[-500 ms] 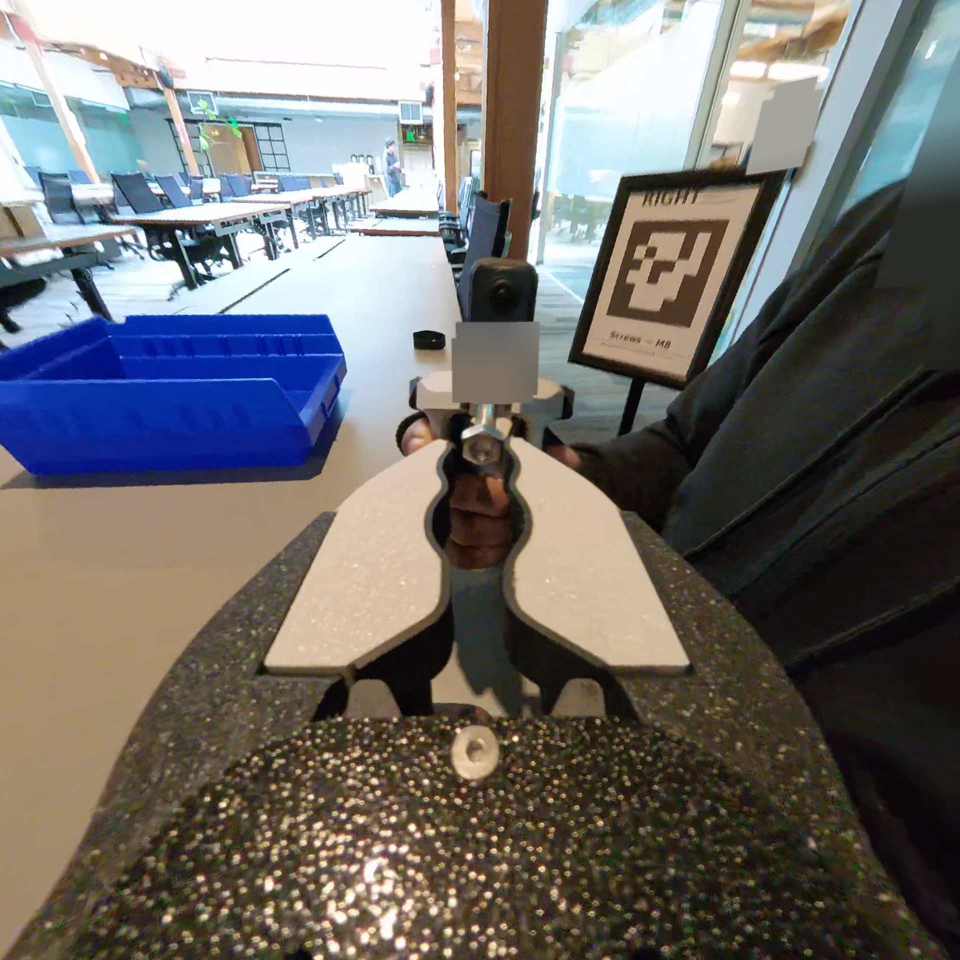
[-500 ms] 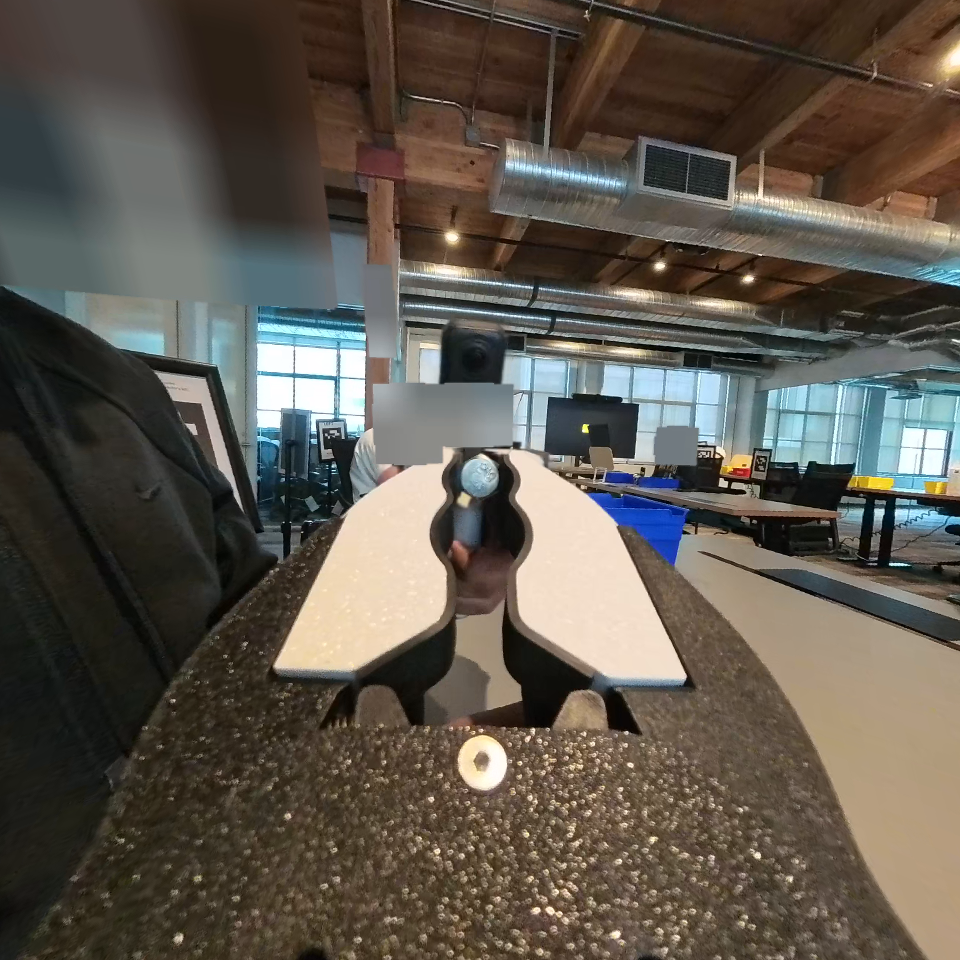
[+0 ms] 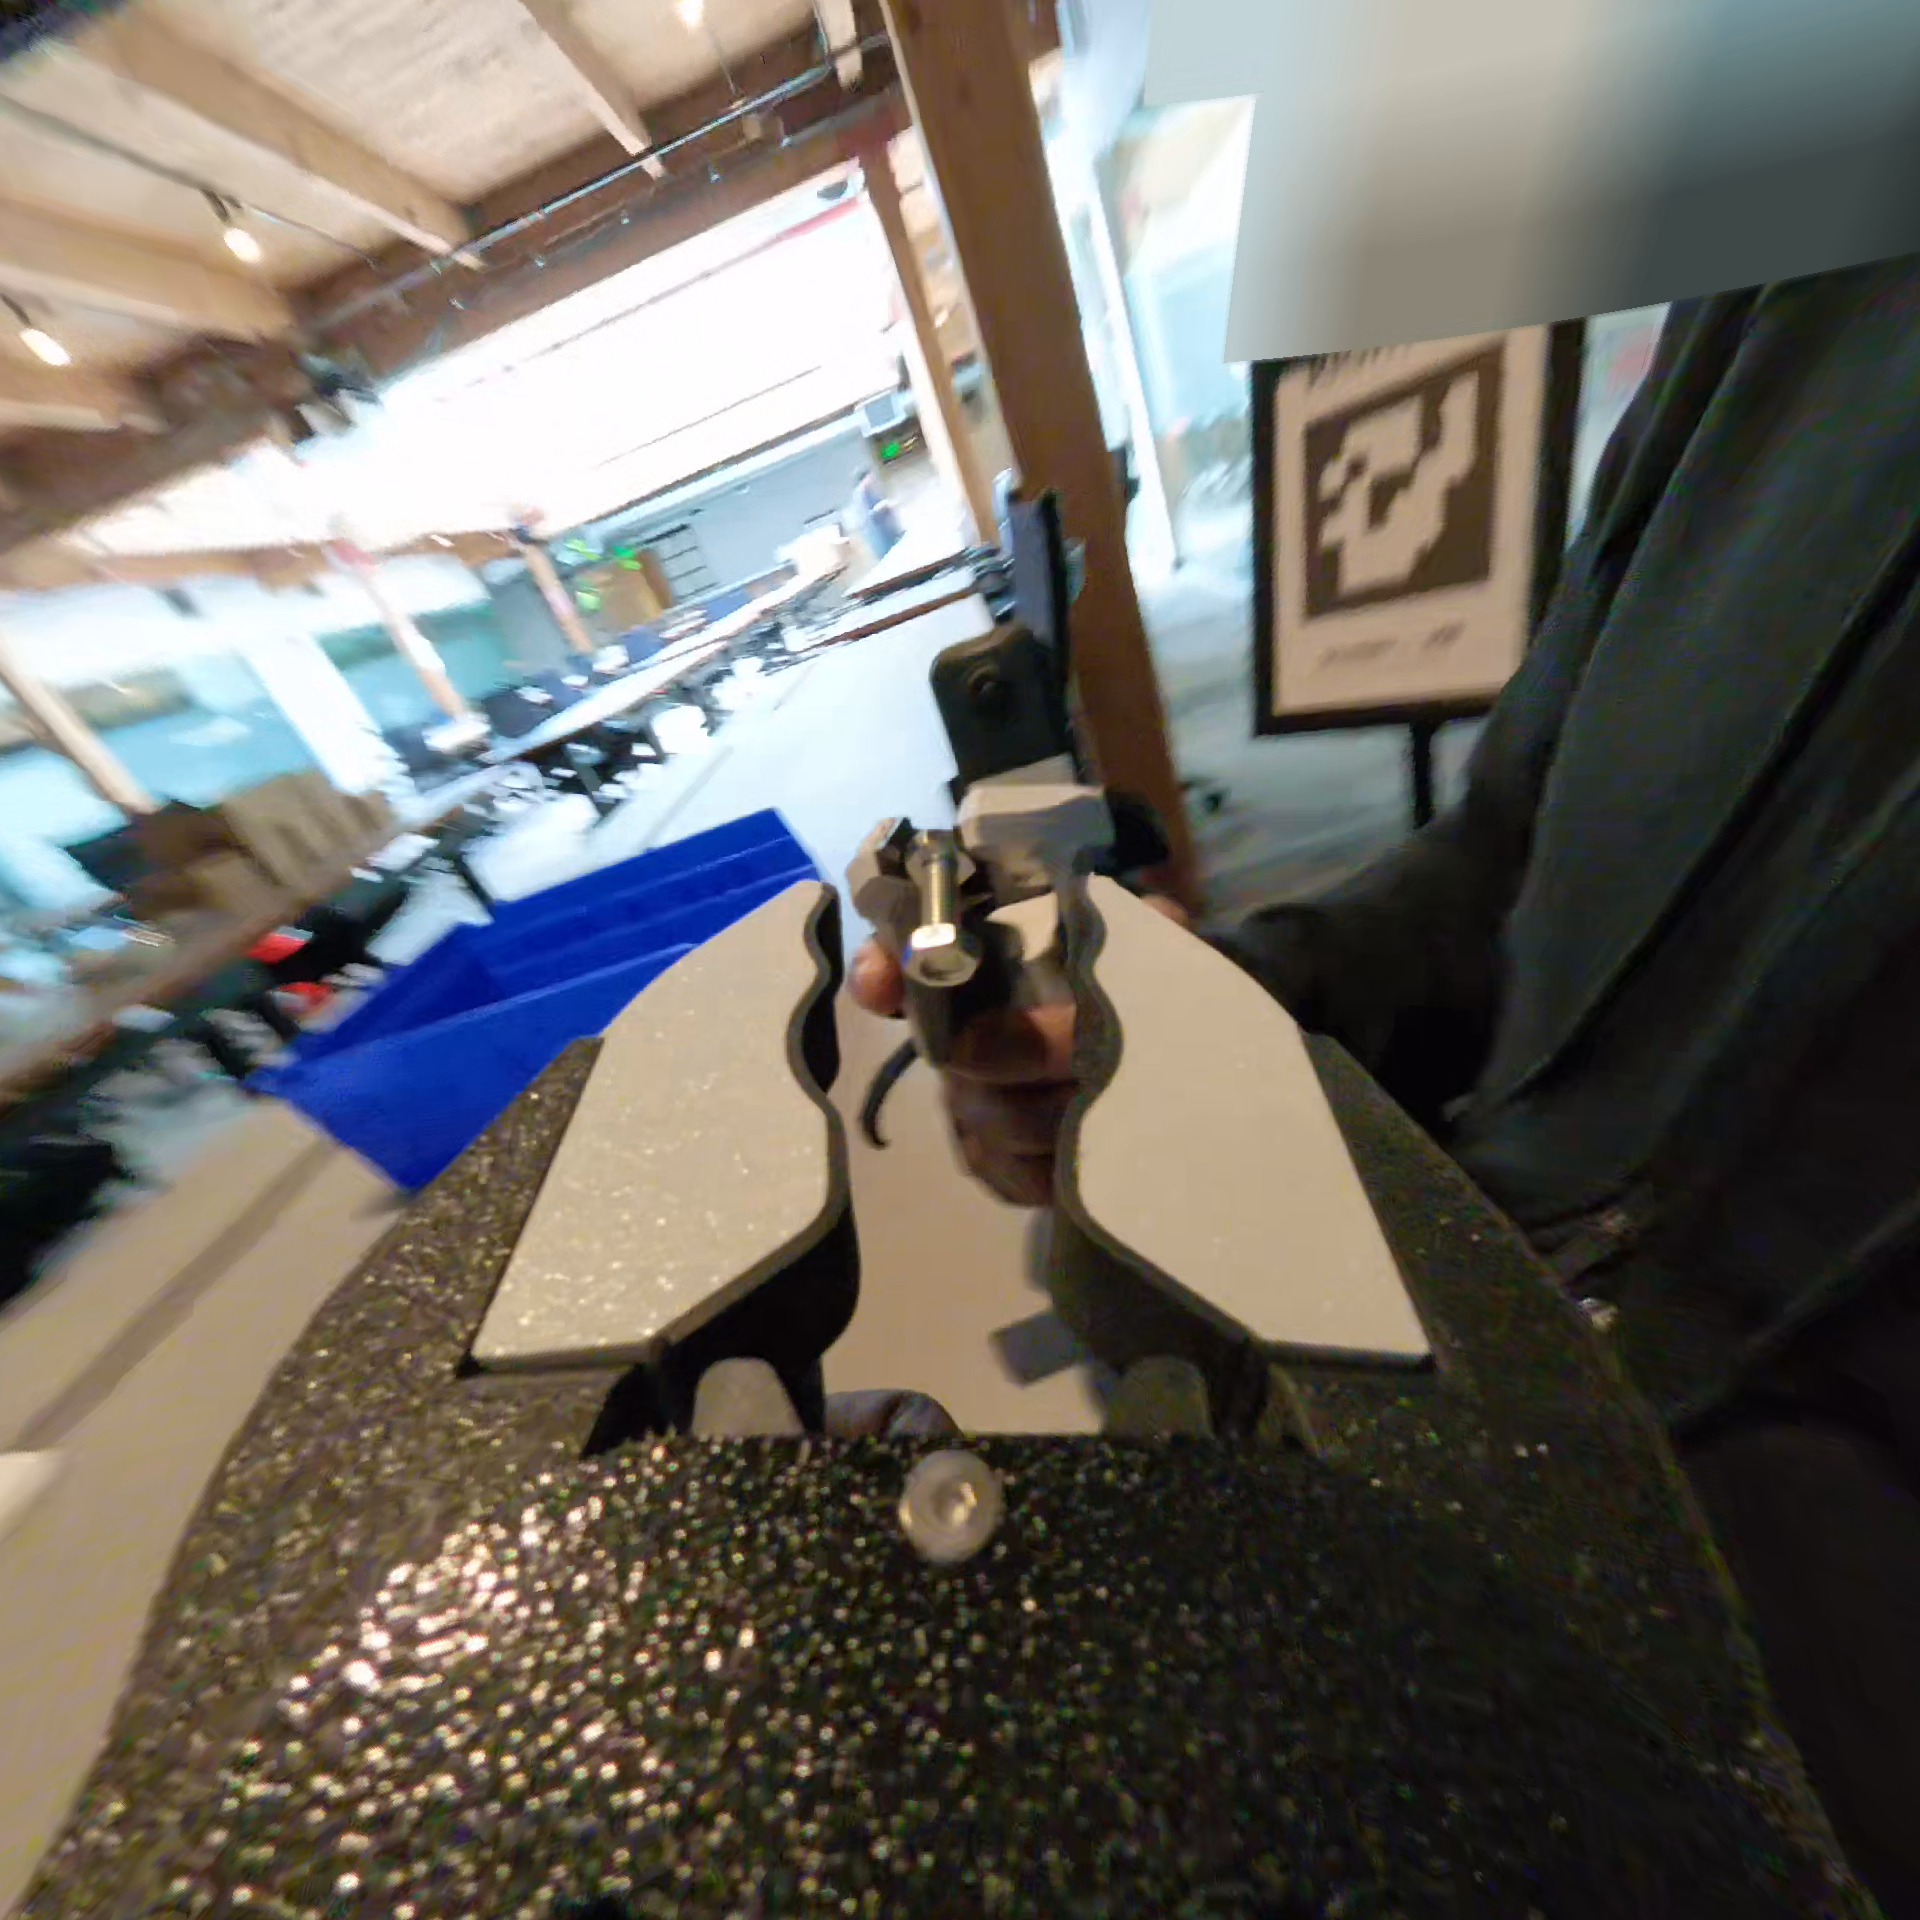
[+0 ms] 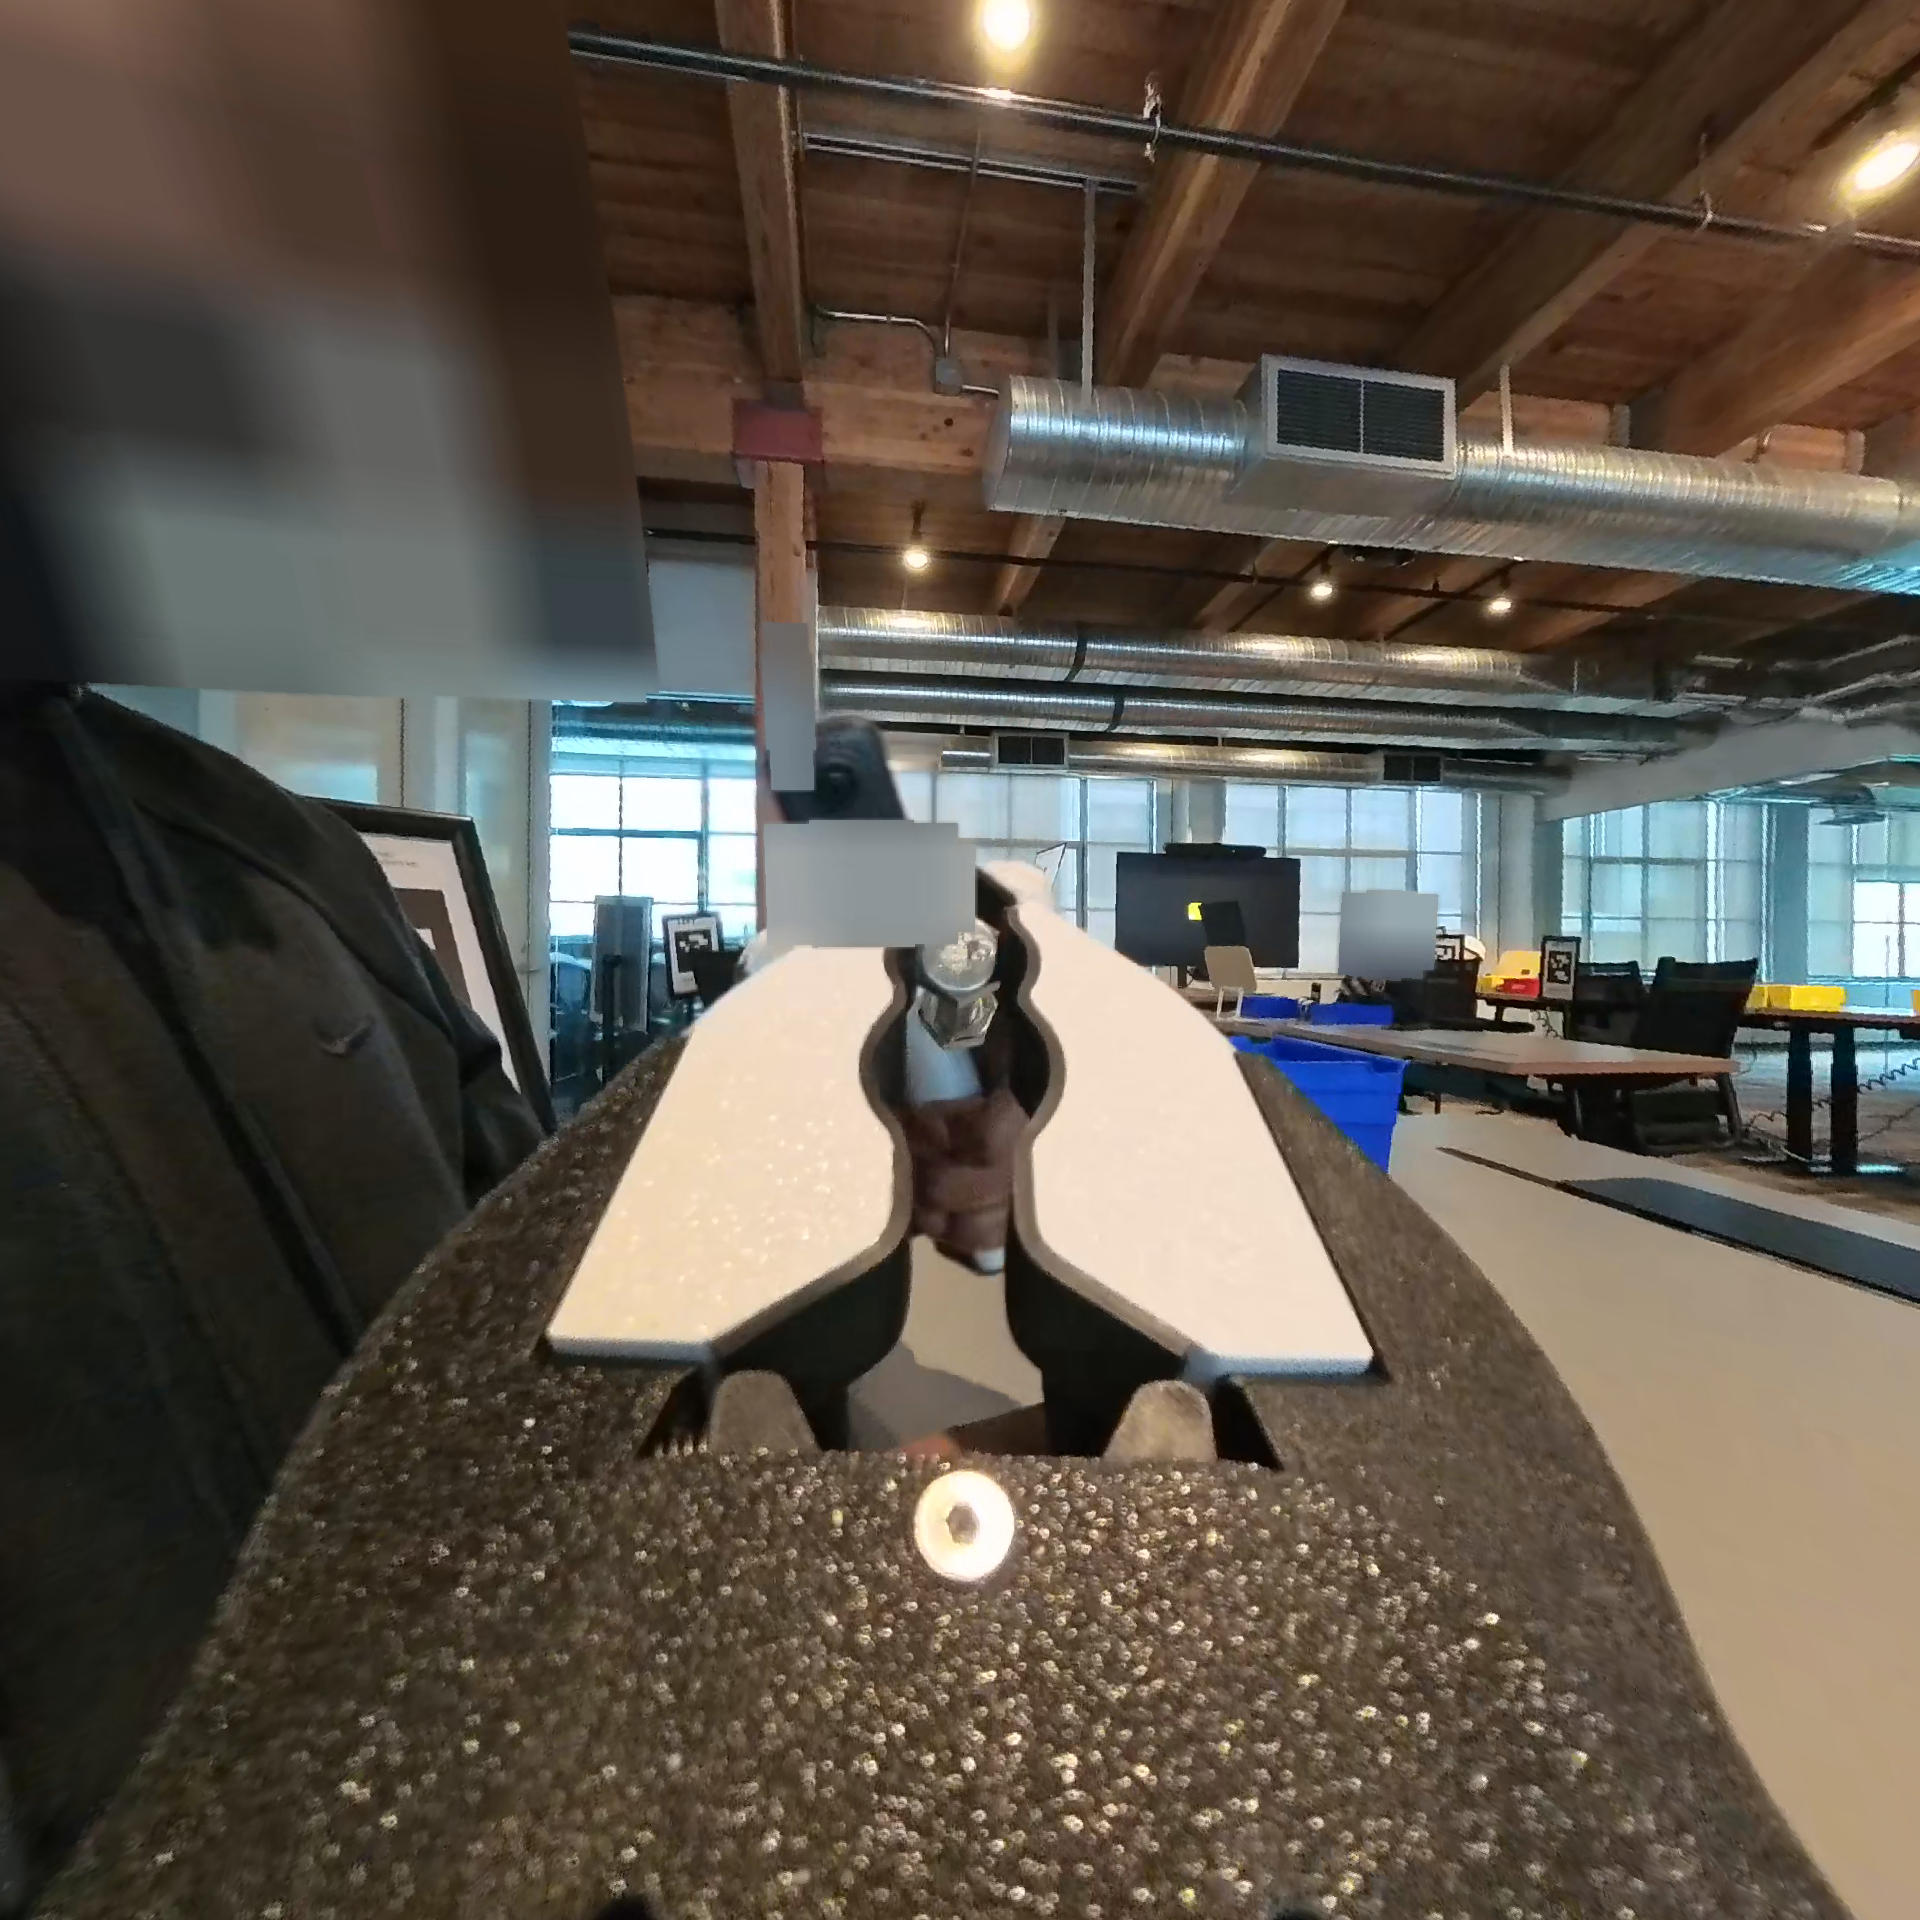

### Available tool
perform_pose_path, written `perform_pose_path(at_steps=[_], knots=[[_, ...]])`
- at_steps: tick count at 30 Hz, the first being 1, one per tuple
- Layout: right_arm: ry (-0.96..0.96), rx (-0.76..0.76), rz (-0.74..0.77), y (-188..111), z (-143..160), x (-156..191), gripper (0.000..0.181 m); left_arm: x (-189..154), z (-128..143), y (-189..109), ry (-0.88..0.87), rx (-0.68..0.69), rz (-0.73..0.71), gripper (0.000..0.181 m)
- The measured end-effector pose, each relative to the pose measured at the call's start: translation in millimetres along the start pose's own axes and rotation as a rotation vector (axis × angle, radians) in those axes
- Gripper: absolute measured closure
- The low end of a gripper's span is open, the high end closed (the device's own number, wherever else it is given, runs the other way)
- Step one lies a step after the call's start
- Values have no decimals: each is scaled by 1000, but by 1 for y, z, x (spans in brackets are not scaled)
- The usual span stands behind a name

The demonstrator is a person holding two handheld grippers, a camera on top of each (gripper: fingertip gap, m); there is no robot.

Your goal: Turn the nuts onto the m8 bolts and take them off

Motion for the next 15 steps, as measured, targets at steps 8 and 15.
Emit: perform_pose_path(at_steps=[8, 15], knots=[[1, -26, 14, -3, -4, -2, 167, 12, 17, 12, -466, -97, 210, 145], [-15, -9, 20, -2, -2, -2, 167, 9, 22, 19, -588, -122, 318, 167]])
Point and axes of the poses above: each gripper's, where its closed fingertips meet, y out along the fingers, z out of its underside, x = y × z across the jaws, the point moved 5 cm from there along -y, back along the fingers, and after that the axes turned 10 degrees about x, right-handed, at the moved point
